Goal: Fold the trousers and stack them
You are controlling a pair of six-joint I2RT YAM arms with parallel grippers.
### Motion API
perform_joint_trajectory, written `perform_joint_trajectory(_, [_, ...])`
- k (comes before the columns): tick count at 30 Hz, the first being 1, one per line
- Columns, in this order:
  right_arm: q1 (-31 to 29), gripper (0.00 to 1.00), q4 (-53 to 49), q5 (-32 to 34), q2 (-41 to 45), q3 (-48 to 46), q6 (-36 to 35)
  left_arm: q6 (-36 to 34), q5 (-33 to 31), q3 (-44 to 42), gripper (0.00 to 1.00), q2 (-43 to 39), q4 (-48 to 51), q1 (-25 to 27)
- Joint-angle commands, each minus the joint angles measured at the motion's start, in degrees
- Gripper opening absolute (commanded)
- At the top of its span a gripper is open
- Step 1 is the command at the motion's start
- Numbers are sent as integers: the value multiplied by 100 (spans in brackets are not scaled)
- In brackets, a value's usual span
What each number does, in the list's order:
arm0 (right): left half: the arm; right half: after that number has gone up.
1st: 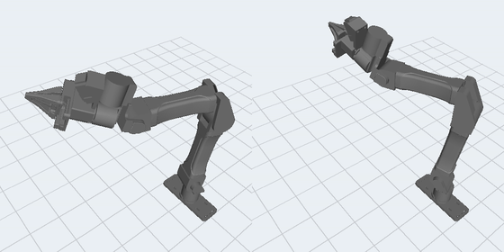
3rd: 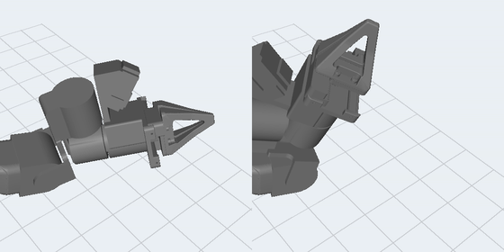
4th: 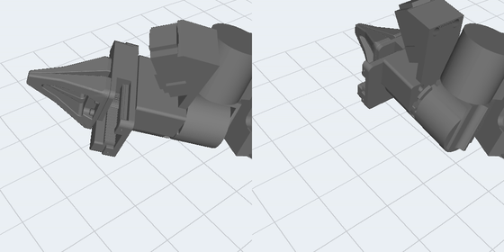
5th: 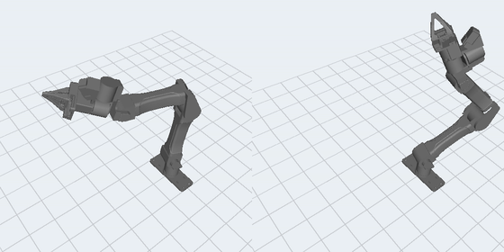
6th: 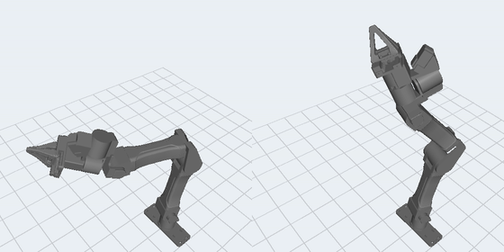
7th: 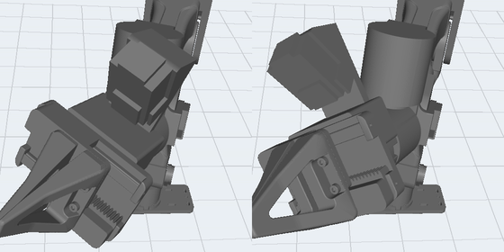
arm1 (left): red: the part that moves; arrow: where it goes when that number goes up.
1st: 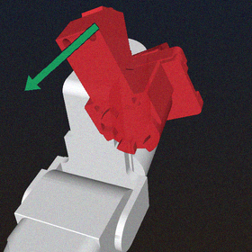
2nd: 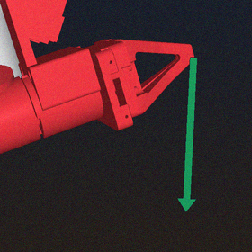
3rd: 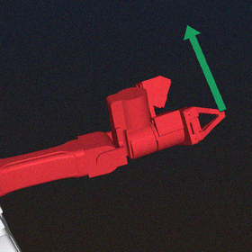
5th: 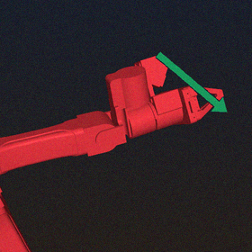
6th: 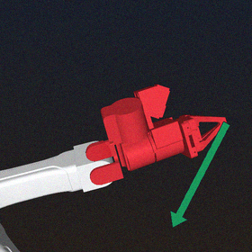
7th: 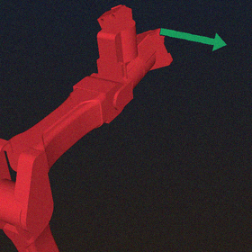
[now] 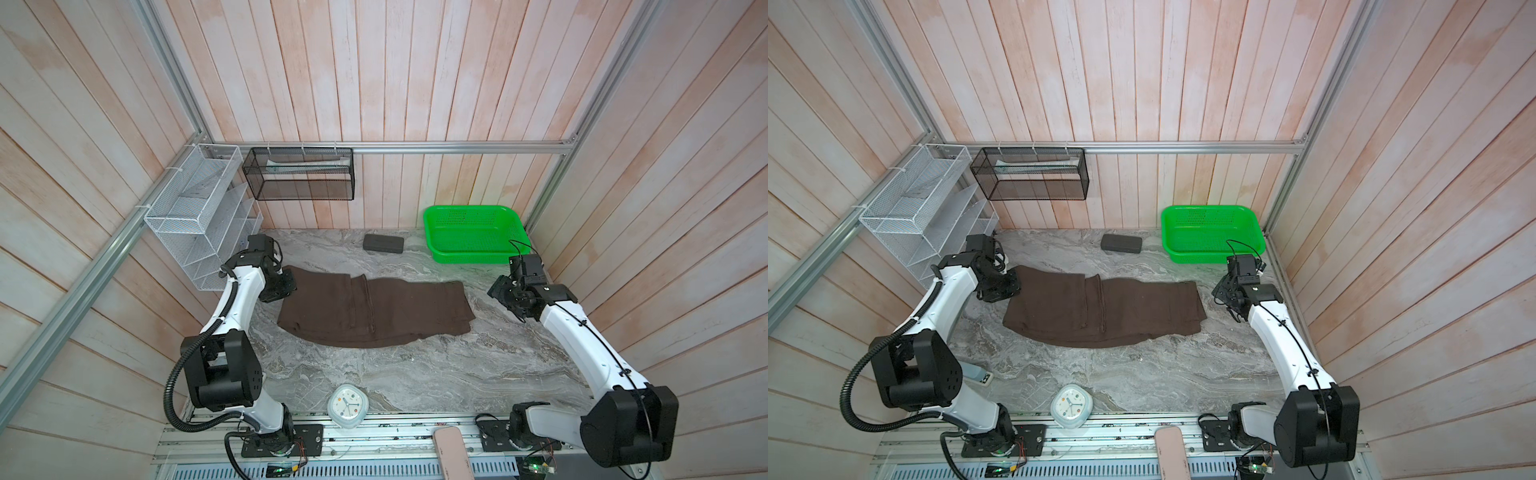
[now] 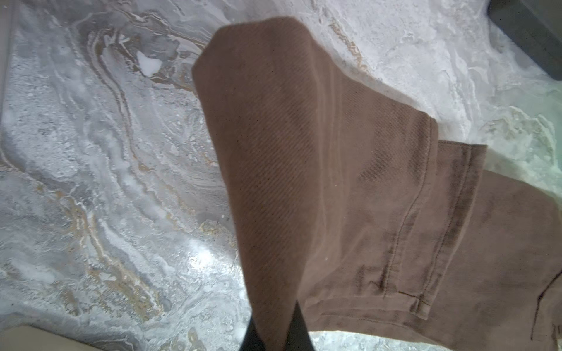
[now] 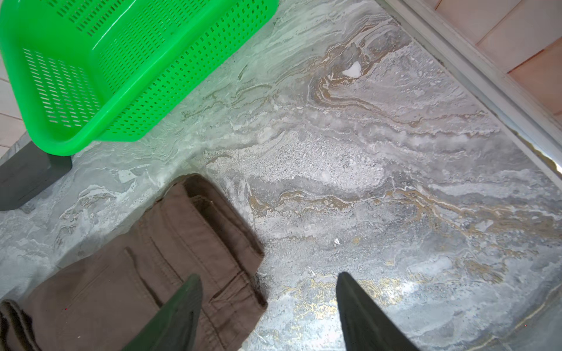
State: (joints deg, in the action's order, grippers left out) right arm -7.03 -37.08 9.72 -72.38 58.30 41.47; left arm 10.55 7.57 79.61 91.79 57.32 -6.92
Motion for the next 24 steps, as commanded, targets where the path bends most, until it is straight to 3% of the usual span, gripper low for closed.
perform_joint_trajectory(1, [29,71,242,-216,-180,-140,-137,-84,-33,518,0,-257,213,87])
perform_joint_trajectory(6, [42,71,722,-763,-514,-375,-253,129,345,1016,0,-250,403,547])
perform_joint_trajectory(11, [65,66,1211,-1796,-992,-472,-455,357,565,1144,0,-215,332,957])
perform_joint_trajectory(19, [51,57,2411,-2769,-1502,-873,-393,385,443,1048,0,-190,277,991])
perform_joint_trajectory(24, [35,58,2961,-3302,-1894,-966,-421,364,346,993,0,-218,290,872])
